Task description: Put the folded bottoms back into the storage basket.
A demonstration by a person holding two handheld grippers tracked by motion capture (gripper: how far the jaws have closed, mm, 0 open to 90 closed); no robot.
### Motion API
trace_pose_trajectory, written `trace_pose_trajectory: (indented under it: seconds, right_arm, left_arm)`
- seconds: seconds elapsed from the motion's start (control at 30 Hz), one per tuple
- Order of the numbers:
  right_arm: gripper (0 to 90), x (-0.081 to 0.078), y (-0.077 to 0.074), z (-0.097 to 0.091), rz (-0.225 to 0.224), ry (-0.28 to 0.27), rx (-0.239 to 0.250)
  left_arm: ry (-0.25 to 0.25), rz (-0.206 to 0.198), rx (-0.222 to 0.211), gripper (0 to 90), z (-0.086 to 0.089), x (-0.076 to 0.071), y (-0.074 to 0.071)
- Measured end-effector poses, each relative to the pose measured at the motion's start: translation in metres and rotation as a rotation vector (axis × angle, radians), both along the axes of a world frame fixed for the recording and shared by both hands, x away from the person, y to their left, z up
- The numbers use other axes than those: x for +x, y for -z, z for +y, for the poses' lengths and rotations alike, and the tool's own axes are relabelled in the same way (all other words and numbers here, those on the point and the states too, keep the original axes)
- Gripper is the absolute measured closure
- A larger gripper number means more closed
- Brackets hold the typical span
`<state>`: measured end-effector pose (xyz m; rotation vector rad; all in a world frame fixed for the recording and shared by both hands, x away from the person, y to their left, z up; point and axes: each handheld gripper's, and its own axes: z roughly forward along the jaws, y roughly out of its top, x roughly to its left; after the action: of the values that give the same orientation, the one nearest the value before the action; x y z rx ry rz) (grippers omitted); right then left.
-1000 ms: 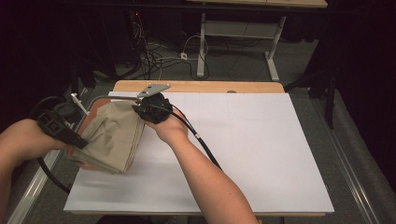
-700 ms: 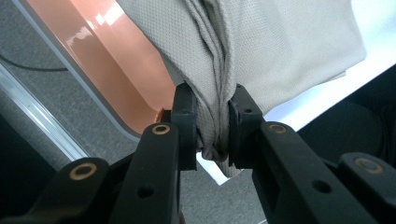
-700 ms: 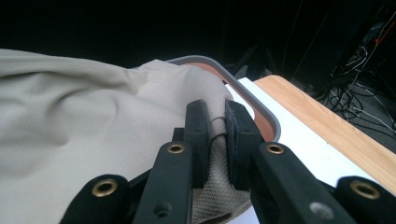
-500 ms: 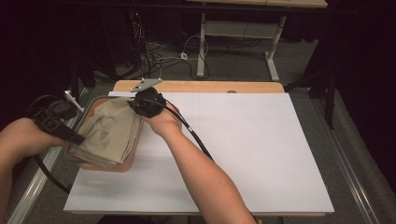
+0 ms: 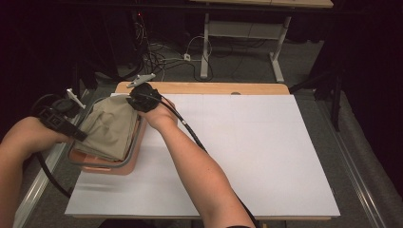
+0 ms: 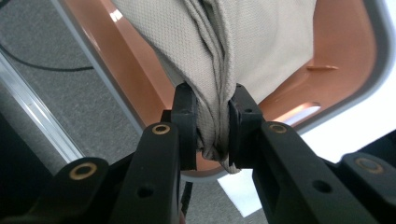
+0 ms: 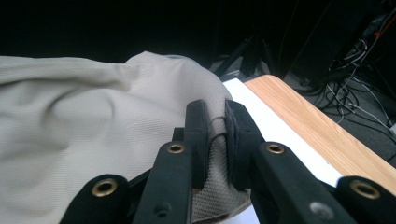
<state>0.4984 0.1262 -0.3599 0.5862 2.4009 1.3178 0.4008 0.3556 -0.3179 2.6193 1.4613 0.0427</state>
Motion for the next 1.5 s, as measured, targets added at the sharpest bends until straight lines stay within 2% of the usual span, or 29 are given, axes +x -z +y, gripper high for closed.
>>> trace_pose_trajectory:
  seconds: [0.1,0.27,0.47,0.7,0.83,0.97,1.03,1.2,1.3,1.37,1.43,1.47,1.5]
  right_arm:
    - [81.3,0.001,0.004,0.007,0.007,-0.006,-0.006]
    - [81.3,0.000,0.014,0.010,0.031,-0.003,-0.031]
    - [81.3,-0.012,0.016,0.012,0.038,-0.012,-0.041]
    - [81.3,-0.021,0.017,0.011,0.037,-0.016,-0.062]
    - [81.3,-0.020,0.022,0.009,0.042,-0.010,-0.076]
    - [81.3,-0.016,0.026,0.008,0.051,-0.002,-0.084]
    - [81.3,-0.012,0.027,0.008,0.055,0.002,-0.089]
    - [81.2,-0.005,0.026,0.010,0.050,0.012,-0.093]
    - [81.1,-0.002,0.017,0.009,0.039,0.014,-0.070]
    - [81.0,-0.001,0.012,0.009,0.037,0.016,-0.059]
    - [79.0,0.002,0.015,0.010,0.053,0.016,-0.048]
    - [75.0,0.005,0.020,0.013,0.069,0.021,-0.060]
    - [65.4,0.008,0.027,0.014,0.091,0.022,-0.067]
  left_arm:
    - [0.005,0.016,-0.003,74.3,0.002,-0.001,0.009]
    - [0.008,0.013,-0.012,74.1,0.003,-0.005,0.017]
    - [0.006,0.013,-0.015,74.1,0.007,-0.012,0.022]
    - [0.014,0.006,-0.049,73.8,0.007,-0.021,0.025]
    - [0.019,0.016,-0.042,73.7,0.002,-0.018,0.028]
    - [-0.024,0.044,-0.038,73.6,0.001,-0.010,0.036]
    - [-0.035,0.046,-0.043,73.6,0.000,-0.007,0.038]
    - [-0.029,0.037,-0.042,73.3,-0.003,-0.005,0.033]
    - [-0.040,0.021,-0.064,73.5,0.000,-0.006,0.022]
    - [-0.045,0.011,-0.051,73.4,-0.001,-0.007,0.018]
    - [-0.051,0.022,-0.036,70.4,-0.003,-0.008,0.022]
    - [-0.058,0.038,-0.036,64.0,-0.003,-0.007,0.025]
    - [-0.057,0.052,-0.029,55.0,-0.004,-0.007,0.028]
